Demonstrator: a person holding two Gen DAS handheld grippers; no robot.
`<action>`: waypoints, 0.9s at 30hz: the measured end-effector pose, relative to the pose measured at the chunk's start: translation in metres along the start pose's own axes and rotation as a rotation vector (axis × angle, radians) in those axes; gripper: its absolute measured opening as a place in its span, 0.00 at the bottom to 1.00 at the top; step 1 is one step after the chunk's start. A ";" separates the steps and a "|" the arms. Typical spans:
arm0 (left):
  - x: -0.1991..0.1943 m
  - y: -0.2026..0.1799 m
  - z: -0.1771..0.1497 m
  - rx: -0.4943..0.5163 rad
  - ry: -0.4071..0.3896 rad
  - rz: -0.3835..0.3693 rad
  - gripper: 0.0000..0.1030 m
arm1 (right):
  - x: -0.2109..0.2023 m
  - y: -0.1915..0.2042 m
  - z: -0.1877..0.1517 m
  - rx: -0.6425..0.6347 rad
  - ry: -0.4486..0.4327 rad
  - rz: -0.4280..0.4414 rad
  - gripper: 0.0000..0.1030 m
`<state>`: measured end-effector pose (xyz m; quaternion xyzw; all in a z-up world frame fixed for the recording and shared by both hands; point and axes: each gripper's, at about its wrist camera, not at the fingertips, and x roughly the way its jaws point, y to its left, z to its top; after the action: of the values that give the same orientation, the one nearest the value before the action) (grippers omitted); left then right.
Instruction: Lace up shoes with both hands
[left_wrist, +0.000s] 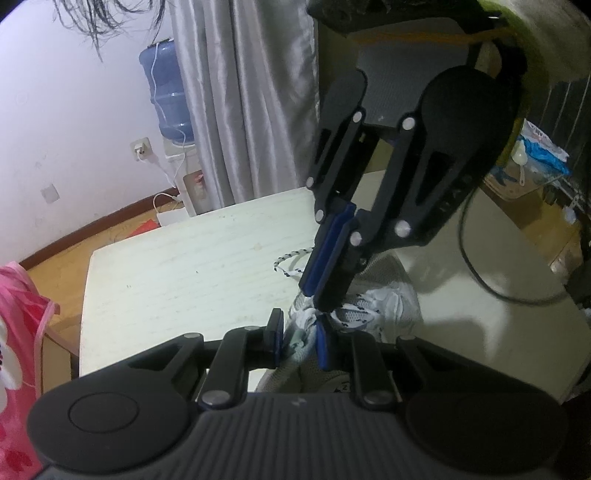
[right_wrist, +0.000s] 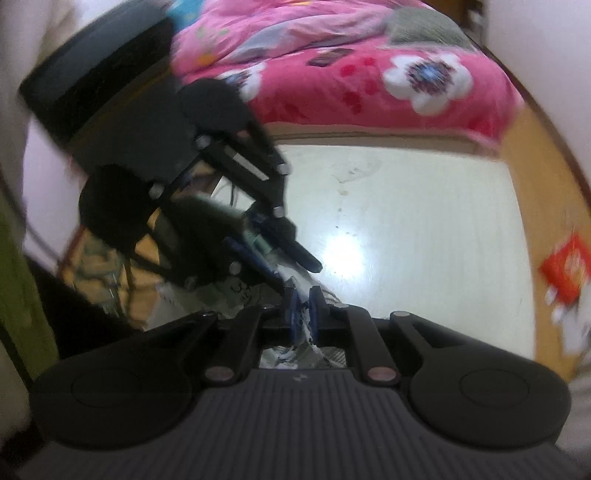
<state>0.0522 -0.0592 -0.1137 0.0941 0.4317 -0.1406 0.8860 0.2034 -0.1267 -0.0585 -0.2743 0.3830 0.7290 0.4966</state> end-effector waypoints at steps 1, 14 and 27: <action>0.000 0.000 0.000 -0.001 0.000 0.001 0.18 | 0.000 -0.004 -0.001 0.053 -0.009 0.007 0.06; 0.000 -0.008 0.003 0.047 0.018 0.042 0.19 | 0.001 -0.041 -0.043 0.797 -0.124 0.079 0.06; -0.012 -0.028 -0.002 0.279 -0.005 0.114 0.26 | 0.006 -0.042 -0.046 0.893 -0.100 0.093 0.06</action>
<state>0.0342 -0.0827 -0.1064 0.2402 0.3999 -0.1489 0.8719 0.2418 -0.1529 -0.1013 0.0200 0.6473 0.5262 0.5510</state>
